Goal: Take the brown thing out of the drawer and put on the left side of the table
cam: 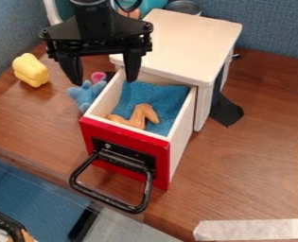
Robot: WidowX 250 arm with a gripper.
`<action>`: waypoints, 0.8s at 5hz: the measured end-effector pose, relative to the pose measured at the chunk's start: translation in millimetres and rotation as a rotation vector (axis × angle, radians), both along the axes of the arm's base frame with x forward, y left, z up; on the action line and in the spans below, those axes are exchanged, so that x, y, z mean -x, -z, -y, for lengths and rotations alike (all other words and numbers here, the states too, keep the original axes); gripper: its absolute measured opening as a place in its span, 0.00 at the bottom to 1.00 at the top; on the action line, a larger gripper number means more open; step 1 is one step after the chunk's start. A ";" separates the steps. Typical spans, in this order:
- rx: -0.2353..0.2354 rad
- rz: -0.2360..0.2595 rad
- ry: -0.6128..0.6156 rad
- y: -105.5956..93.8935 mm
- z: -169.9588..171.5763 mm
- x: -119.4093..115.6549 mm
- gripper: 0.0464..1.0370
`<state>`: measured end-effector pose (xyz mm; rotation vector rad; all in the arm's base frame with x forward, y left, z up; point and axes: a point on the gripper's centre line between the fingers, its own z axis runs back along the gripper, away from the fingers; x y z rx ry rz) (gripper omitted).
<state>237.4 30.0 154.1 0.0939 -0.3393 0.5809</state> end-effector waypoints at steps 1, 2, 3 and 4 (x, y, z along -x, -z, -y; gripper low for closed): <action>-0.002 -0.016 0.002 4.7 -0.1 1.1 0.96; -0.035 -0.006 0.063 6.6 1.0 -5.0 0.96; -0.051 -0.022 0.124 12.6 1.4 -9.7 0.96; -0.071 -0.043 0.225 18.1 2.7 -16.0 0.96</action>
